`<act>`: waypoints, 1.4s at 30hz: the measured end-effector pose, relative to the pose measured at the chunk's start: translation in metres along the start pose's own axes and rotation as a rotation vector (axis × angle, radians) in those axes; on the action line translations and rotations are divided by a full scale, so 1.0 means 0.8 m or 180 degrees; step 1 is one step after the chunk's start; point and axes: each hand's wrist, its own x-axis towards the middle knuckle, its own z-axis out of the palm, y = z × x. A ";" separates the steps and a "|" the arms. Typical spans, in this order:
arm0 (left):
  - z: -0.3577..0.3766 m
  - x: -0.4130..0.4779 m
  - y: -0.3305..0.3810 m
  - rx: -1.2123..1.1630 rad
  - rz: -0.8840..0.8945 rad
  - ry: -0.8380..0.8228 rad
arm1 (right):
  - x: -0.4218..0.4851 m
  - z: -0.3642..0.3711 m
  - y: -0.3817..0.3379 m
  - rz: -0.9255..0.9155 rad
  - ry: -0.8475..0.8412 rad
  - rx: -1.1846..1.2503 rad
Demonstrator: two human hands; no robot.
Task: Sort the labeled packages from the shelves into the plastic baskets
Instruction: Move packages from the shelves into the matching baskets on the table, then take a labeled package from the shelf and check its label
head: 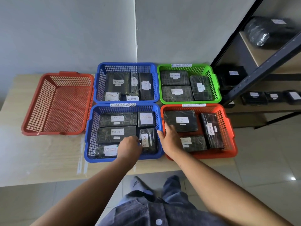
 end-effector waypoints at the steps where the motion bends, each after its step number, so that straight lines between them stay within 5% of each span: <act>1: 0.000 -0.001 0.001 -0.0024 0.0015 0.0064 | 0.001 0.000 0.000 0.0002 -0.0024 0.0032; 11: -0.003 -0.041 0.066 0.0015 0.0781 0.0643 | -0.008 -0.074 0.016 -0.0203 0.0228 0.0356; 23: 0.087 -0.102 0.276 -0.0218 0.1611 0.0753 | -0.014 -0.278 0.203 -0.0430 0.1195 0.0455; 33: 0.213 -0.174 0.488 -0.0314 0.1716 0.0625 | -0.015 -0.440 0.417 -0.0402 0.1171 0.0391; 42: 0.256 -0.170 0.561 0.0019 0.1781 0.0156 | 0.046 -0.487 0.509 -0.0183 0.0723 0.0494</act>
